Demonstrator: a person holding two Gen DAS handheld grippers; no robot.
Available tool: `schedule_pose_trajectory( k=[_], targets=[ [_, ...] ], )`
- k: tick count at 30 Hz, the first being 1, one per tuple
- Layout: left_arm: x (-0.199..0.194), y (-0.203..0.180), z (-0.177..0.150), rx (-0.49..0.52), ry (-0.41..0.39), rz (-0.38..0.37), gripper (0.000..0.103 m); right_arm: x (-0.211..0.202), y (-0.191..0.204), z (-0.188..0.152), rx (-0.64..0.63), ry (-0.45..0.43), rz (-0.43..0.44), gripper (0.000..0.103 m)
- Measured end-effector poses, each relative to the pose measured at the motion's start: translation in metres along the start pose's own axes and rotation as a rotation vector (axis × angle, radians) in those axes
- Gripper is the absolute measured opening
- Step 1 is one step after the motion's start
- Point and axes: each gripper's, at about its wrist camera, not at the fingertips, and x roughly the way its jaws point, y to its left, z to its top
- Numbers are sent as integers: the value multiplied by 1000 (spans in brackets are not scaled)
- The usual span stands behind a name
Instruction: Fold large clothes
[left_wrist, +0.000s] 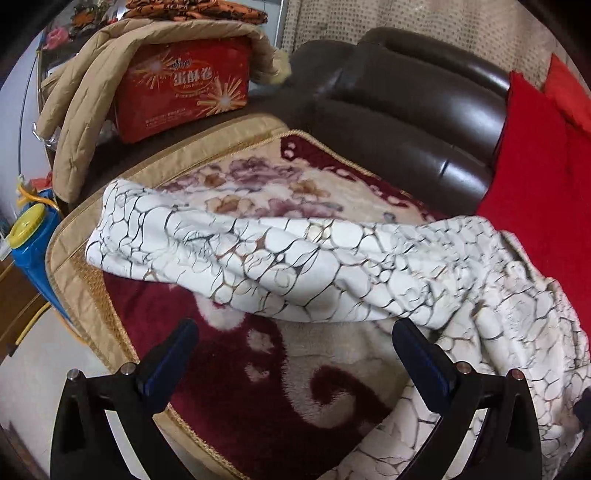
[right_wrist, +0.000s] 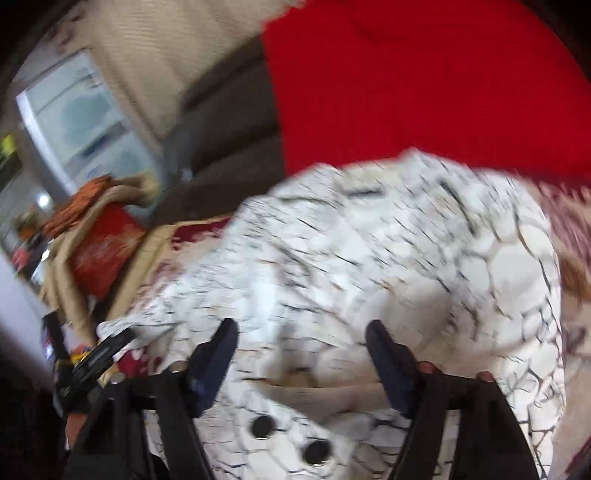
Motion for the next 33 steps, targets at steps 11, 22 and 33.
schedule_pose_trajectory(
  k=[11, 22, 33],
  targets=[
    [14, 70, 19, -253, 32, 83, 103, 19, -22, -1, 73, 71, -28, 59],
    [47, 165, 33, -632, 57, -60, 103, 15, -15, 3, 58, 38, 14, 59],
    [80, 153, 66, -555, 44, -168, 32, 6, -29, 4, 66, 18, -2, 59]
  ],
)
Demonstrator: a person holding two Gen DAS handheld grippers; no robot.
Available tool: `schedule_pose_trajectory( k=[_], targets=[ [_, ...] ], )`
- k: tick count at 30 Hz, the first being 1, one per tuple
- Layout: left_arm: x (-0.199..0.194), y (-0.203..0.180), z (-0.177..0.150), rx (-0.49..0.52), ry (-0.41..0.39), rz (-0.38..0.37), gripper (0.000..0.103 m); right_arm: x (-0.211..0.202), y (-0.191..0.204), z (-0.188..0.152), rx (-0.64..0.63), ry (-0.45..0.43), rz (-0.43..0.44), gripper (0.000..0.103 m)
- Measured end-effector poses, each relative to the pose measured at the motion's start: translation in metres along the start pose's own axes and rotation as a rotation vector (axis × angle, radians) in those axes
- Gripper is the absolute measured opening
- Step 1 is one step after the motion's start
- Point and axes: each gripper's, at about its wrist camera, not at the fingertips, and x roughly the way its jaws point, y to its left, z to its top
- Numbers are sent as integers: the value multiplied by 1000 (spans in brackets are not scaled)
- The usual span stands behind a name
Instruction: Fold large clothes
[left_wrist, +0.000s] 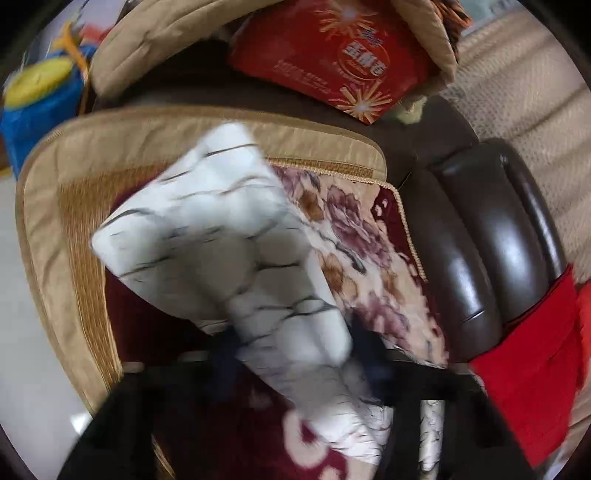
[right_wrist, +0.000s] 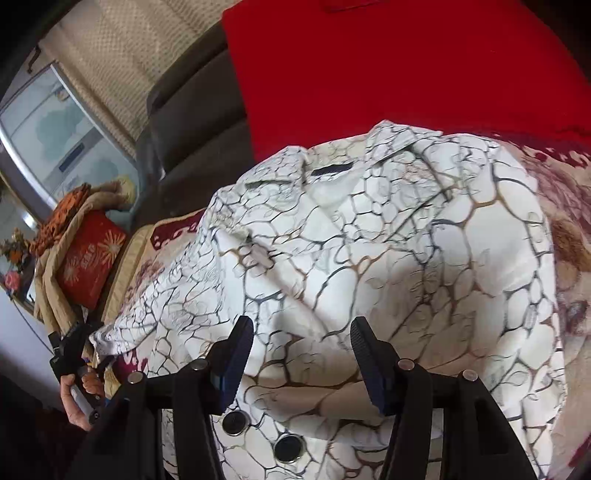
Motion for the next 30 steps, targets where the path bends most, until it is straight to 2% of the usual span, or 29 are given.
schedule_pose_trajectory(
  k=[1, 3, 6, 9, 11, 14, 15, 20, 22, 24, 26, 27, 28, 29, 30],
  targets=[
    [3, 1, 2, 10, 8, 2, 21, -1, -2, 1, 7, -3, 0, 59],
    [5, 2, 5, 6, 5, -16, 11, -3, -7, 2, 19, -6, -2, 59],
    [-9, -7, 4, 42, -57, -31, 7, -6, -14, 5, 40, -15, -10, 59],
    [-37, -41, -7, 204, -166, -21, 5, -10, -22, 9, 64, -31, -17, 59],
    [-53, -69, -20, 314, -214, -43, 5, -13, -30, 12, 91, -39, -23, 59],
    [-82, -117, -47, 474, -257, -132, 5, -17, -46, 16, 159, -49, -15, 59],
    [-94, -141, -61, 544, -263, -189, 5, -20, -52, 17, 181, -55, -15, 59],
    [-122, -229, -131, 811, -207, -373, 5, -37, -76, 22, 258, -99, -5, 59],
    [-126, -266, -174, 928, -142, -455, 5, -45, -85, 24, 286, -121, 6, 59],
    [-128, -288, -209, 1012, -84, -499, 6, -52, -92, 26, 306, -137, 16, 59],
    [-124, -312, -253, 1115, 16, -531, 8, -58, -98, 28, 322, -155, 17, 59],
    [-122, -318, -268, 1152, 72, -552, 15, -62, -101, 29, 329, -168, 12, 59],
    [-121, -322, -277, 1179, 123, -578, 32, -66, -104, 30, 334, -178, 7, 59],
    [-122, -324, -285, 1200, 173, -623, 42, -70, -108, 31, 346, -193, 3, 60],
    [-125, -323, -287, 1201, 176, -645, 64, -74, -111, 32, 359, -201, 5, 61]
  ],
)
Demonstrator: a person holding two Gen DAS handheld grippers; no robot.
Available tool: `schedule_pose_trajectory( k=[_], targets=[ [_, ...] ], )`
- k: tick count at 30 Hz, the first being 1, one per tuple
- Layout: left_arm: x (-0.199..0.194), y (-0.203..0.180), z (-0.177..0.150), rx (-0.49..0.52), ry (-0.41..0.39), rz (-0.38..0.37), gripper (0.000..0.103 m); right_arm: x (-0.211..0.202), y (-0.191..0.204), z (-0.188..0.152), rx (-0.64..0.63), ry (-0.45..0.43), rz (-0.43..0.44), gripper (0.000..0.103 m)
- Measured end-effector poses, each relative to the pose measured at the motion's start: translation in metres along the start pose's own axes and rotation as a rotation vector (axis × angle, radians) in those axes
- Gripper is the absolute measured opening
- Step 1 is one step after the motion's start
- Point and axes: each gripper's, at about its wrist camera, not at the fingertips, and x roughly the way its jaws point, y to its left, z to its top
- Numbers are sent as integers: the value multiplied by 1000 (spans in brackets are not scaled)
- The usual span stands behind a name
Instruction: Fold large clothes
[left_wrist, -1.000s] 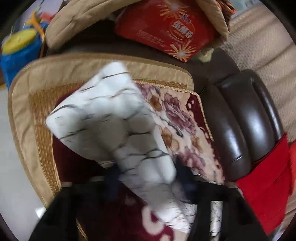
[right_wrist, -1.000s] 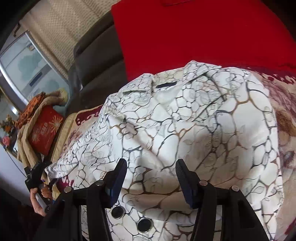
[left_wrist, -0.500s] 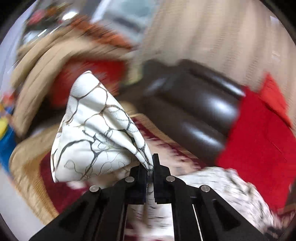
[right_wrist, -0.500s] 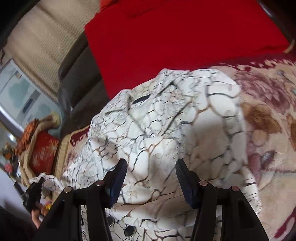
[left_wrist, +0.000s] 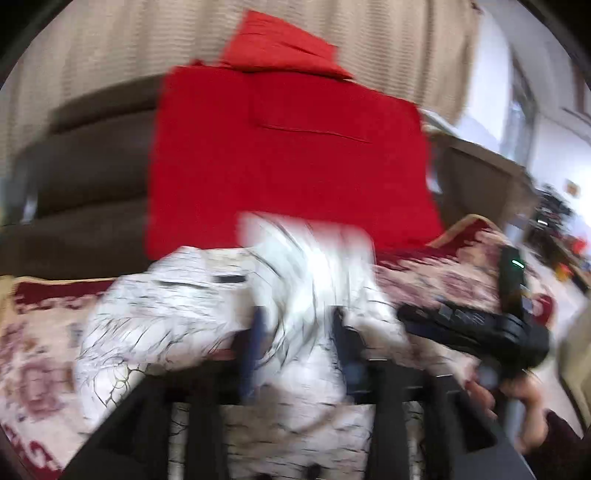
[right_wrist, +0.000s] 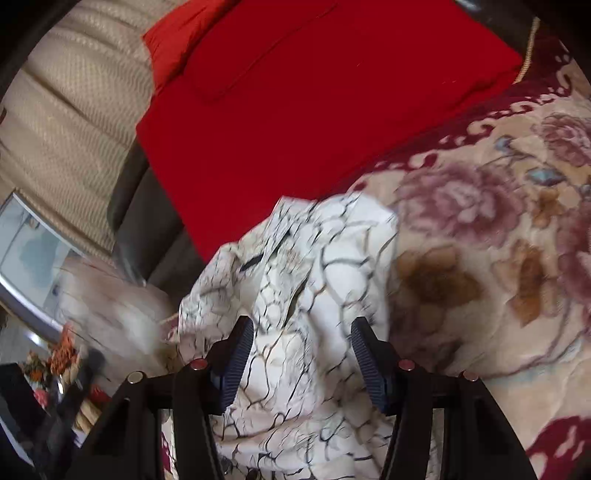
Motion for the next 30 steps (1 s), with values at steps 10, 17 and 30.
schedule_pose_trajectory(
  k=[10, 17, 30],
  targets=[
    [-31, 95, -22, -191, -77, 360, 90, 7, 2, 2, 18, 49, 94, 71],
    [5, 152, -73, -286, 45, 542, 90, 24, 50, -24, -192, 82, 127, 69],
    [22, 141, -83, -202, 121, 522, 90, 61, 67, -59, -367, 175, -79, 62]
  ],
)
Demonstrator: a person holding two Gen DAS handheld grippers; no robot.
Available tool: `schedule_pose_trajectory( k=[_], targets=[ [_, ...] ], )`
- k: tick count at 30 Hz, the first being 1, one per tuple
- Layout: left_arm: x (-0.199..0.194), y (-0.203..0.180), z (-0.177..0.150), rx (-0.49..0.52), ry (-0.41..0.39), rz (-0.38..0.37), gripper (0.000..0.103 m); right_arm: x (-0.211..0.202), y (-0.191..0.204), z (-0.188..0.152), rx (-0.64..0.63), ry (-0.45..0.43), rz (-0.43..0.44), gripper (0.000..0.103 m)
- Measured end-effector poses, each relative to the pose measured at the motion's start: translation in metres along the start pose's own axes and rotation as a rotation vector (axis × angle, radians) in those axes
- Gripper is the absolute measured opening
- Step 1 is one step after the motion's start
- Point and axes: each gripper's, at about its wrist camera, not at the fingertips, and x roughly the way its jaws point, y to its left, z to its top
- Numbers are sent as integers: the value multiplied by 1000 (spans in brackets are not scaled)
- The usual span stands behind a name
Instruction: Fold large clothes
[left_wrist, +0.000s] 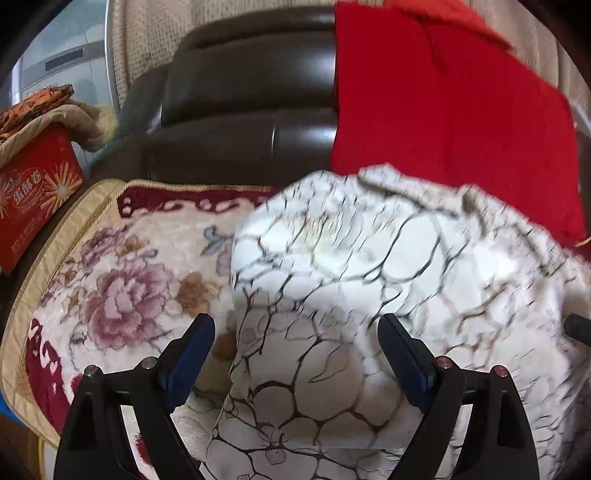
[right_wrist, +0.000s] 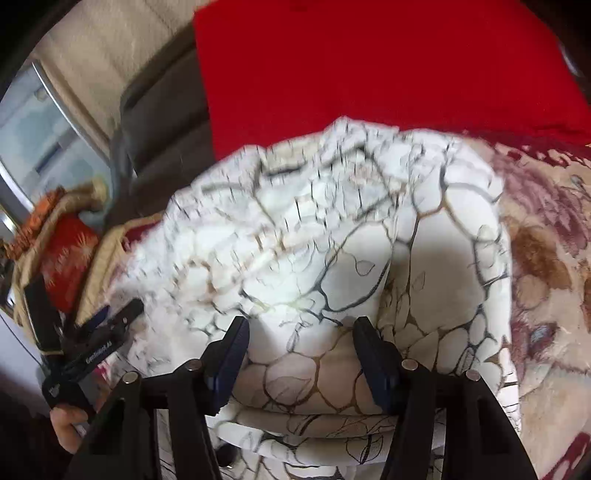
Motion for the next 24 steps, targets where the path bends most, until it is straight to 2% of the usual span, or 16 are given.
schedule_pose_trajectory(
  k=[2, 4, 5, 7, 9, 11, 16, 19, 22, 24],
  targets=[
    [-5, -7, 0, 28, -26, 11, 90, -11, 6, 2, -23, -60, 12, 62],
    [0, -18, -3, 77, 1, 11, 90, -15, 16, 3, -58, -93, 16, 62],
    [4, -23, -4, 99, 24, 22, 90, -12, 19, 2, -72, -78, 20, 62],
    [15, -33, -8, 142, 62, 57, 90, 9, 22, -3, -78, 18, -2, 62],
    [16, -37, -9, 158, 55, 73, 90, 31, 21, -9, -78, 113, -51, 62],
    [15, -37, -9, 157, 54, 70, 90, 31, 24, -10, -88, 106, -67, 62],
    [13, -33, -8, 145, 56, 58, 90, 10, 17, -4, -28, 17, -14, 62],
    [15, -33, -8, 153, 53, 63, 90, 3, 13, 0, -24, -44, -45, 62],
    [15, -34, -8, 155, 49, 63, 90, 23, 6, 0, 12, 38, -78, 64],
    [15, -33, -8, 158, 49, 65, 90, 33, 12, 0, -31, 57, -124, 64]
  ],
)
